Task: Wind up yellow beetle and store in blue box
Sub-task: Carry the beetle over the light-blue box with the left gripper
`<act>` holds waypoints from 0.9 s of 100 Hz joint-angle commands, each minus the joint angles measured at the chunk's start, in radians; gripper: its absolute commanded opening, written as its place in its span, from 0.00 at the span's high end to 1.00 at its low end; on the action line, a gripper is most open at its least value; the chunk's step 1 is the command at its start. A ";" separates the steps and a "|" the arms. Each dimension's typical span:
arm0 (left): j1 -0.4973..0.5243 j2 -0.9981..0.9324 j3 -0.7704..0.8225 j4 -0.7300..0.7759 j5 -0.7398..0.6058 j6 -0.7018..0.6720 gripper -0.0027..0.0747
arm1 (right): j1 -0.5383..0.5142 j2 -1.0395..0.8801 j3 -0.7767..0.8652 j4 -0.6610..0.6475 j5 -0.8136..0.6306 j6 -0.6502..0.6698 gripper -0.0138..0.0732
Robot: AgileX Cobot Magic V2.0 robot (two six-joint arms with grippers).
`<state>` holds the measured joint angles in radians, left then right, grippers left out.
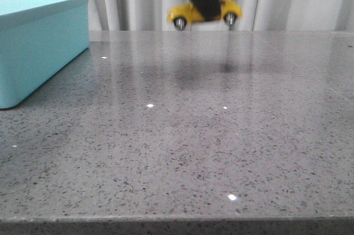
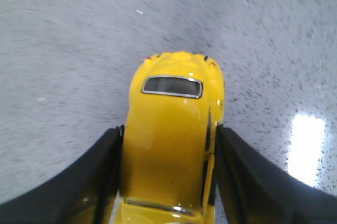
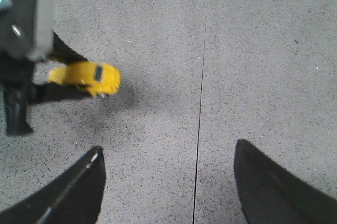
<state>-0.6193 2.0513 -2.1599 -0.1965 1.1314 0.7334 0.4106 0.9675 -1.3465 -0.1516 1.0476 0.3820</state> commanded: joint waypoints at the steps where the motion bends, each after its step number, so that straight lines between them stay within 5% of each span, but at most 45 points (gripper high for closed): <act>1: 0.032 -0.063 -0.120 0.016 0.041 -0.075 0.68 | 0.000 -0.018 -0.023 -0.013 -0.066 -0.002 0.25; 16: 0.123 -0.071 -0.254 0.024 0.138 -0.211 0.68 | 0.000 -0.018 -0.023 -0.013 -0.068 -0.003 0.25; 47: 0.363 -0.147 -0.243 0.029 0.138 -0.342 0.68 | 0.000 -0.018 -0.023 -0.013 -0.074 -0.003 0.25; 90: 0.535 -0.149 0.101 0.049 0.138 -0.354 0.68 | 0.000 -0.017 -0.023 -0.013 -0.081 -0.003 0.25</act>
<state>-0.1017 1.9596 -2.1066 -0.1405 1.2674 0.3909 0.4106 0.9660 -1.3465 -0.1516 1.0399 0.3820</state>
